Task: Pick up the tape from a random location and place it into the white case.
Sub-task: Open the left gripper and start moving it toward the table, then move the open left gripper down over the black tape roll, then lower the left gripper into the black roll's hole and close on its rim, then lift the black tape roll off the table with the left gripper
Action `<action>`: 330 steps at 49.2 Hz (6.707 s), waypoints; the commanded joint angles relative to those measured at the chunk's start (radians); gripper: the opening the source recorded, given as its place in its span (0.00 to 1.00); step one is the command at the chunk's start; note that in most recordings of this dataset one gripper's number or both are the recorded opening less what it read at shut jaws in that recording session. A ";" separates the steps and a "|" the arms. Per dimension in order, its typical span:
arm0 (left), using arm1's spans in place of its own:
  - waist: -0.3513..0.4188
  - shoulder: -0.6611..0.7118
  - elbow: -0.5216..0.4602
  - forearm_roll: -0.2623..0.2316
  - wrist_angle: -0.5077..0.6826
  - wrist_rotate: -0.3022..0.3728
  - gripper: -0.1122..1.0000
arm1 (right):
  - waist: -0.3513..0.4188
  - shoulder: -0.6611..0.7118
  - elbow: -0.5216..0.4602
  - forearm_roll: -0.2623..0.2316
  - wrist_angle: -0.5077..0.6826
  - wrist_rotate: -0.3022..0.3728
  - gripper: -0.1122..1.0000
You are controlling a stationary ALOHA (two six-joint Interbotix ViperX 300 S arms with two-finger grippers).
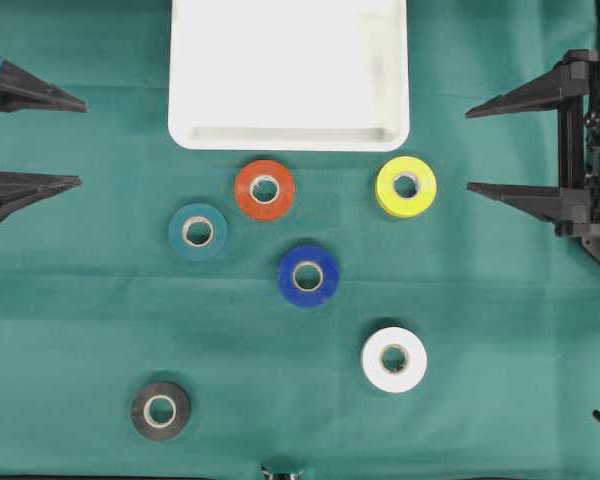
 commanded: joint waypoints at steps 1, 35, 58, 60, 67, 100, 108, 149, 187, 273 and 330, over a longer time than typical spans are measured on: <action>-0.023 0.008 -0.023 -0.003 -0.005 0.000 1.00 | -0.003 0.005 -0.028 0.000 0.000 0.002 0.93; -0.423 0.008 -0.029 -0.003 -0.003 0.002 1.00 | -0.003 0.006 -0.026 0.002 0.014 0.003 0.93; -0.479 0.009 -0.031 -0.003 -0.008 0.012 1.00 | -0.003 0.015 -0.028 0.002 0.014 0.003 0.93; -0.476 0.011 -0.031 -0.003 -0.012 0.012 1.00 | -0.003 0.015 -0.028 0.002 0.012 0.003 0.93; -0.476 0.080 -0.061 0.000 -0.052 0.014 1.00 | -0.003 0.015 -0.028 0.002 0.014 0.003 0.93; -0.500 0.568 -0.451 0.003 0.107 0.038 1.00 | -0.003 0.025 -0.026 0.002 0.015 0.003 0.93; -0.500 0.597 -0.483 0.003 0.150 0.049 1.00 | -0.003 0.029 -0.026 0.002 0.020 0.003 0.93; -0.486 0.724 -0.762 0.005 0.882 0.046 0.99 | -0.003 0.029 -0.028 0.000 0.049 0.003 0.93; -0.482 0.804 -0.856 0.009 1.060 0.044 0.98 | -0.003 0.029 -0.028 0.000 0.066 0.002 0.93; -0.515 1.121 -0.635 0.009 0.676 0.052 0.98 | -0.003 0.040 -0.026 0.000 0.130 0.006 0.93; -0.518 1.140 -0.669 0.008 0.690 0.086 0.27 | -0.003 0.041 -0.026 0.000 0.140 0.006 0.93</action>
